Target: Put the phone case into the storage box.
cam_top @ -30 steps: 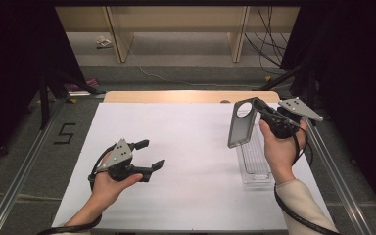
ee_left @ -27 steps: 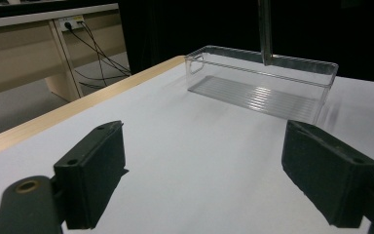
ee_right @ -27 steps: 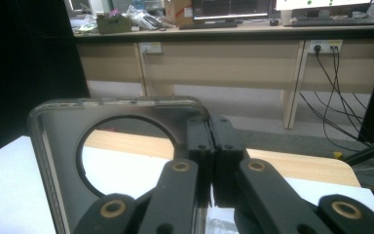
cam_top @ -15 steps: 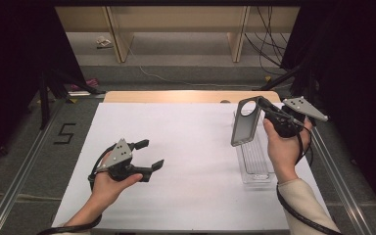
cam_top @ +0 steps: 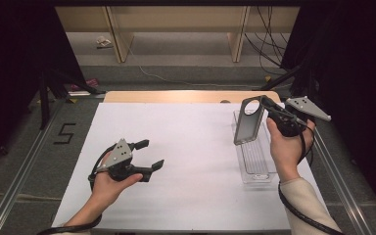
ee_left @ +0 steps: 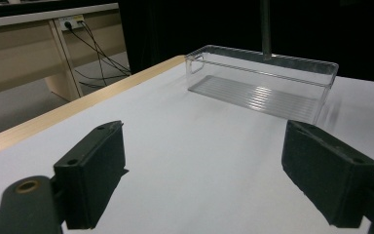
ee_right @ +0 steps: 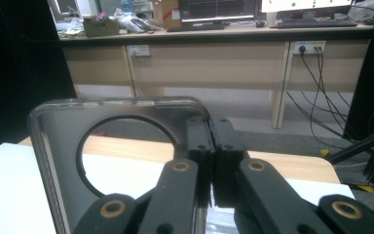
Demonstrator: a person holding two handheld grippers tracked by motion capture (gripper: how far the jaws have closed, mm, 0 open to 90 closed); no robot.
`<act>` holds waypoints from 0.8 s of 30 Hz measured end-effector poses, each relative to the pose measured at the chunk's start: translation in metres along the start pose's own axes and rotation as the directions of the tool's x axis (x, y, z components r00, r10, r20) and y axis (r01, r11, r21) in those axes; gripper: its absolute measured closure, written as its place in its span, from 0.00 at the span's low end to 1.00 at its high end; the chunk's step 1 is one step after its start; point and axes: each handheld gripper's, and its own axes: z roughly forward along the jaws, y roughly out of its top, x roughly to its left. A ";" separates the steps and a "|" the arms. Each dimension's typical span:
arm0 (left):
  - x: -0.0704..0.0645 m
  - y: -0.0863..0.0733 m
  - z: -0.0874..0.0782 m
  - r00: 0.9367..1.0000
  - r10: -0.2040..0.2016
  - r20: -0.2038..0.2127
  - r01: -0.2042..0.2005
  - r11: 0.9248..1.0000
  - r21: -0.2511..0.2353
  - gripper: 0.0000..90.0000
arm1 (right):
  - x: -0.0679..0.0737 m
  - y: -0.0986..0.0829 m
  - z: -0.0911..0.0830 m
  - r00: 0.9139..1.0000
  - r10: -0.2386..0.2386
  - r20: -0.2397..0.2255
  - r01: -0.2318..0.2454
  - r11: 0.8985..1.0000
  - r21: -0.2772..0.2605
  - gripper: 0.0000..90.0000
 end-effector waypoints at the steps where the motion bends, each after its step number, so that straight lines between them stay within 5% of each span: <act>1: 0.000 0.000 0.000 1.000 0.000 0.000 0.000 1.000 0.000 0.18 | 0.000 0.000 0.000 1.000 0.000 0.000 0.000 1.000 -0.002 0.99; 24: 0.001 -0.001 0.000 1.000 -0.003 -0.002 0.003 1.000 0.001 0.18 | -0.007 0.001 -0.001 1.000 0.006 0.017 -0.006 1.000 -0.009 0.99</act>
